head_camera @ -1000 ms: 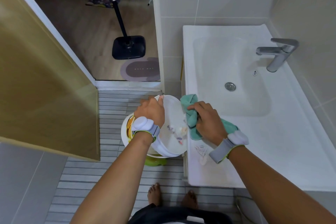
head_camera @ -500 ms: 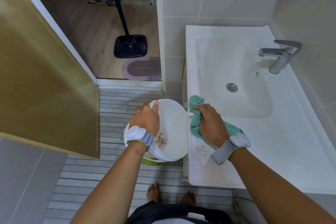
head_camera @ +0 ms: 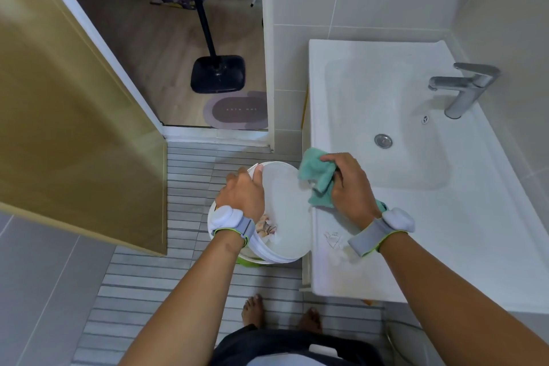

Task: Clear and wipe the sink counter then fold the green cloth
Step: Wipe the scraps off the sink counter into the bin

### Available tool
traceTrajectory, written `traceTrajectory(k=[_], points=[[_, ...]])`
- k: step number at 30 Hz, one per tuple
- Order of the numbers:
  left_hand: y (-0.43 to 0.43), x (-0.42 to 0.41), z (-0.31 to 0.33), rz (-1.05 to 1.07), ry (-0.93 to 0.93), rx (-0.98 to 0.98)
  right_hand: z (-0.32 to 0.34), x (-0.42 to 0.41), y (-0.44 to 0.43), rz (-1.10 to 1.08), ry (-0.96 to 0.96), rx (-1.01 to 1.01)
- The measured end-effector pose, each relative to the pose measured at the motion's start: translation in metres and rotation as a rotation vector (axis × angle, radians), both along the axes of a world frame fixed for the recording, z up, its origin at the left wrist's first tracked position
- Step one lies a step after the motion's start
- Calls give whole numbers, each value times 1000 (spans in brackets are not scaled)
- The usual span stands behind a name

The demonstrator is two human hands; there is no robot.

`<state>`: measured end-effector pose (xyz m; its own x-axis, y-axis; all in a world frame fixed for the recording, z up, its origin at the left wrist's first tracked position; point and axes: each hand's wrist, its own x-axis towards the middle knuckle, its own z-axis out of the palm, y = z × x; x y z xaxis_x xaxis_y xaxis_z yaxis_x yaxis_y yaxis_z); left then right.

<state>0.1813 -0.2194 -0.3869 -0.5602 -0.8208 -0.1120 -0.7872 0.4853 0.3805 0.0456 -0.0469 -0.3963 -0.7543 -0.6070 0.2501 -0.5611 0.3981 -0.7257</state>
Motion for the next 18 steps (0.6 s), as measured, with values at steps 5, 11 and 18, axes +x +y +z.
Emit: traceTrajectory(k=[5, 11, 18], points=[[0, 9, -3, -33, -27, 5, 13, -4, 21, -151, 69, 36], [5, 38, -18, -84, -44, 28, 15, -9, 61, -305, 151, 237], [16, 55, -26, -75, -41, 56, 5, 28, 95, -543, 6, 546]])
